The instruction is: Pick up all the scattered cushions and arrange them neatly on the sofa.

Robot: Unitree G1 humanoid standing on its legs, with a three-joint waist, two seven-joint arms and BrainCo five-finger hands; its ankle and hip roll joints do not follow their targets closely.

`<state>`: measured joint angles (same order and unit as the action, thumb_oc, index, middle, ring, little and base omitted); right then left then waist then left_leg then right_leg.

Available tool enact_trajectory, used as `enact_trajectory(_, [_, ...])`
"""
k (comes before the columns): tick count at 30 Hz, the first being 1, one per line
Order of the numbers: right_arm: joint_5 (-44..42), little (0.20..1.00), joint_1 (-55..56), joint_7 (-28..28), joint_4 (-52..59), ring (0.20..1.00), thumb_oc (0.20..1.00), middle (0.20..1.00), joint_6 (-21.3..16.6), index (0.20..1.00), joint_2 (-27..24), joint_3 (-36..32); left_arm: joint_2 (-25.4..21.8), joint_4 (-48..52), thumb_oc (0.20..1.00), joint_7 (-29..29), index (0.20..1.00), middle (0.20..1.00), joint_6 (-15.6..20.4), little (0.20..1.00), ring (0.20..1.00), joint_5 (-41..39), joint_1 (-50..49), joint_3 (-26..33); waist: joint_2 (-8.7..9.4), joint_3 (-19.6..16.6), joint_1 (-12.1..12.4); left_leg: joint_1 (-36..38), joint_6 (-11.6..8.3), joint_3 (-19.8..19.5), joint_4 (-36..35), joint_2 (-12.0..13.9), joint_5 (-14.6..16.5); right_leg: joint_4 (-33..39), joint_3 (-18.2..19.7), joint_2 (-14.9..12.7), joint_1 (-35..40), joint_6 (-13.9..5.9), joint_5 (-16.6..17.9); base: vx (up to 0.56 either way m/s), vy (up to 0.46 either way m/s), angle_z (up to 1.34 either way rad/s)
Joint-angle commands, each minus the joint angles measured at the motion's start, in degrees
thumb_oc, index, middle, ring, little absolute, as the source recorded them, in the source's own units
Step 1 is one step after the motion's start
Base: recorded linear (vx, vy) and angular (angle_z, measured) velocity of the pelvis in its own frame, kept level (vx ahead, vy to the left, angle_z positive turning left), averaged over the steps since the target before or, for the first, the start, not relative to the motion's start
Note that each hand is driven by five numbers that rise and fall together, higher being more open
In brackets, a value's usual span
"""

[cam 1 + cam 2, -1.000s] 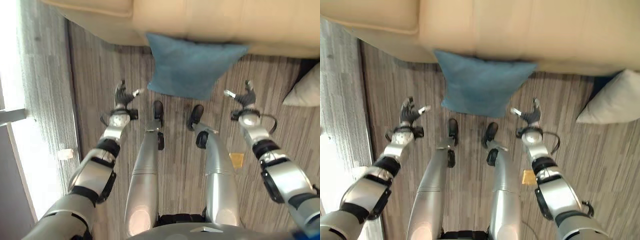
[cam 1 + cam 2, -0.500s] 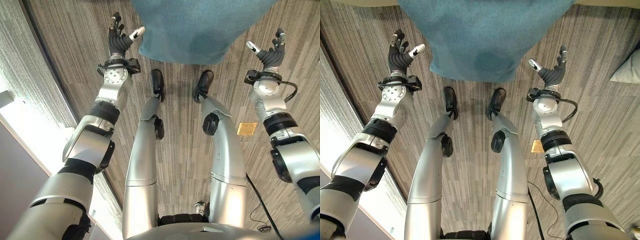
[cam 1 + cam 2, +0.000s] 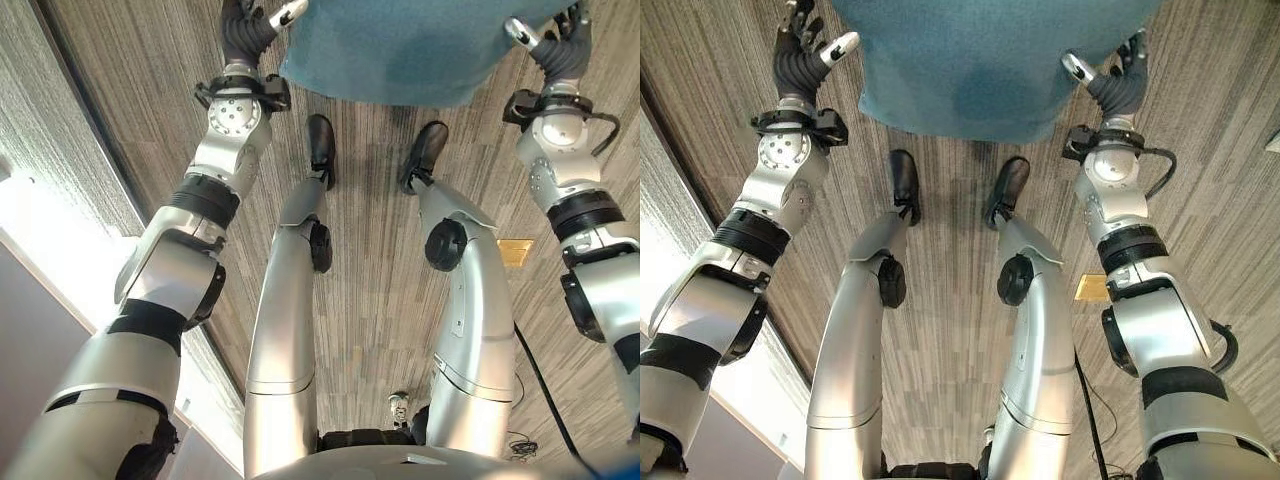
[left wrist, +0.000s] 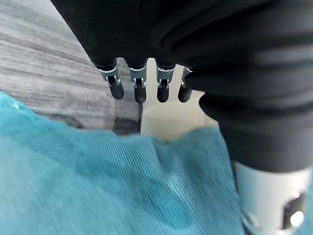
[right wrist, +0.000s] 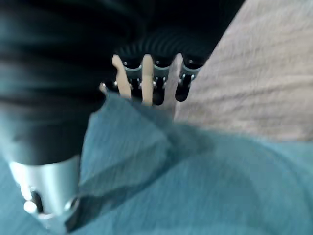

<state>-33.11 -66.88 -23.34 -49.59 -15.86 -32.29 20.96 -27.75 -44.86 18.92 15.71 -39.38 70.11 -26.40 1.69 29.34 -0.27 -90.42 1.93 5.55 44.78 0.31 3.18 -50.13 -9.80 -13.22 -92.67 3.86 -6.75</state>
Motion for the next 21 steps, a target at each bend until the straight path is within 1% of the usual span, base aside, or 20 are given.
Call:
enact_trajectory(1, [-0.2, 1.0, 2.0, -0.1, 1.2, 1.0, 1.0, 1.0, -2.8, 1.0, 2.8, 4.3, 1.1, -1.9, 1.0, 1.5, 1.0, 1.0, 2.1, 1.0, 1.0, 1.9, -4.3, 0.4, -1.71, -6.6, -2.1, 0.5, -2.63, -6.9, 2.2, -1.0, 4.5, 1.1, 5.9, 0.4, 2.7, -9.89, -0.1, 0.01, -0.023, -0.03])
enact_trajectory(2, [0.3, 1.0, 0.5, -0.3, 0.8, 1.0, 1.0, 1.0, -2.4, 1.0, 3.5, 5.4, 1.6, -2.8, 1.0, 2.1, 1.0, 1.0, 1.7, 1.0, 1.0, 2.8, -2.8, -0.6, -1.74, -6.3, -2.0, 0.5, -2.64, -6.9, 2.2, -1.1, 4.5, 1.0, 5.8, 0.5, 2.7, -9.81, -0.1, 0.01, -0.028, -0.06])
enact_trajectory(3, [1.7, 1.0, -3.4, -1.1, 0.6, 1.0, 1.0, 1.0, -1.5, 1.0, 5.1, 8.3, 3.2, -4.7, 1.0, 3.7, 1.0, 1.0, 0.5, 1.0, 1.0, 5.2, 1.0, -3.0, -1.87, -5.4, -1.8, 0.5, -2.66, -7.1, 2.4, -1.1, 4.6, 0.8, 5.8, 0.6, 2.7, -9.74, -0.3, 0.01, -0.018, -0.05])
enact_trajectory(4, [1.7, 1.0, -3.4, -1.1, 0.6, 1.0, 1.0, 1.0, -1.5, 1.0, 5.1, 8.3, 3.2, -4.7, 1.0, 3.7, 1.0, 1.0, 0.5, 1.0, 1.0, 5.2, 1.0, -3.0, -1.88, -5.4, -1.8, 0.5, -2.66, -7.1, 2.4, -1.1, 4.6, 0.8, 5.8, 0.6, 2.7, -9.74, -0.3, 0.0, -0.021, -0.04])
enact_trajectory(5, [2.5, 1.0, -5.8, -1.5, 0.3, 1.0, 1.0, 1.0, -0.8, 1.0, 6.6, 9.8, 4.6, -6.4, 1.0, 4.2, 1.0, 1.0, -0.4, 1.0, 1.0, 6.0, 3.2, -4.3, -1.89, -5.1, -1.6, 0.5, -2.67, -7.1, 2.3, -1.2, 4.4, 0.8, 5.8, 0.8, 2.7, -9.75, -0.3, 0.0, 0.0, 0.0])
enact_trajectory(9, [2.8, 1.0, -8.8, -2.4, -0.1, 1.0, 1.0, 1.0, -0.1, 1.0, 8.6, 11.3, 6.5, -7.6, 1.0, 4.7, 1.0, 1.0, -1.1, 1.0, 1.0, 6.1, 6.3, -5.8, -2.01, -4.7, -1.4, 0.5, -2.65, -7.3, 2.4, -1.4, 4.3, 0.7, 5.7, 1.1, 2.7, -9.74, -0.4, 0.0, 0.0, 0.0])
enact_trajectory(12, [1.4, 1.0, -11.5, -3.3, 0.0, 1.0, 1.0, 1.0, 0.3, 1.0, 11.3, 11.6, 8.9, -10.0, 1.0, 5.0, 1.0, 1.0, -3.2, 1.0, 1.0, 6.3, 9.4, -7.1, -2.28, -4.6, -1.3, 0.5, -2.68, -7.4, 2.2, -1.4, 4.1, 0.8, 5.6, 1.4, 2.7, -9.48, -0.9, 0.0, 0.0, 0.0])
enact_trajectory(13, [1.0, 0.526, -11.7, -3.2, 0.3, 0.526, 0.526, 0.526, 0.4, 0.526, 11.6, 11.5, 9.0, -10.3, 1.0, 5.1, 1.0, 1.0, -3.7, 1.0, 1.0, 6.7, 9.9, -7.4, -2.4, -4.6, -1.3, 0.5, -2.68, -7.5, 2.2, -1.5, 4.1, 0.8, 5.6, 1.6, 2.7, -9.47, -0.8, 0.01, -0.034, -0.02])
enact_trajectory(14, [0.4, 0.297, -11.8, -3.3, 1.0, 0.297, 0.297, 0.297, 0.1, 0.297, 11.8, 11.3, 9.0, -10.1, 1.0, 5.4, 1.0, 1.0, -4.0, 1.0, 1.0, 7.5, 10.2, -7.7, -2.53, -4.7, -1.3, 0.5, -2.7, -7.6, 2.2, -1.6, 4.1, 0.9, 5.6, 1.8, 2.7, -9.47, -0.8, -0.01, -0.011, -0.03])
enact_trajectory(15, [0.4, 0.2, -12.9, -3.3, 3.3, 0.2, 0.2, 0.2, -0.2, 0.2, 10.9, 11.1, 9.1, -9.3, 0.2, 5.8, 0.2, 0.2, -4.5, 0.2, 0.2, 9.0, 11.1, -8.3, -2.54, -5.1, -1.5, 0.5, -2.66, -7.6, 1.5, -1.7, 3.9, 1.6, 5.6, 2.3, 2.7, -9.72, -0.3, 0.0, 0.0, 0.0])
enact_trajectory(20, [0.8, 0.2, -12.7, -3.7, 5.8, 0.2, 0.2, 0.2, -0.9, 0.2, 10.3, 10.2, 8.6, -7.0, 0.2, 6.5, 0.2, 0.2, -4.0, 0.2, 0.2, 8.6, 10.0, -7.9, -2.64, -5.5, -1.4, 0.5, -2.58, -7.8, 1.0, -1.8, 3.6, 2.4, 5.7, 3.1, 2.7, -9.77, 0.0, 0.0, -0.004, -0.01])
enact_trajectory(21, [1.0, 0.2, -12.5, -3.7, 6.6, 0.2, 0.2, 0.2, -1.2, 0.2, 10.1, 10.0, 8.0, -5.9, 0.2, 7.0, 0.2, 0.2, -3.5, 0.2, 0.2, 8.1, 9.5, -7.3, -2.61, -5.8, -1.4, 0.5, -2.52, -7.9, 0.9, -1.8, 3.7, 2.4, 5.7, 3.3, 2.7, -9.74, 0.1, 0.0, 0.0, 0.0])
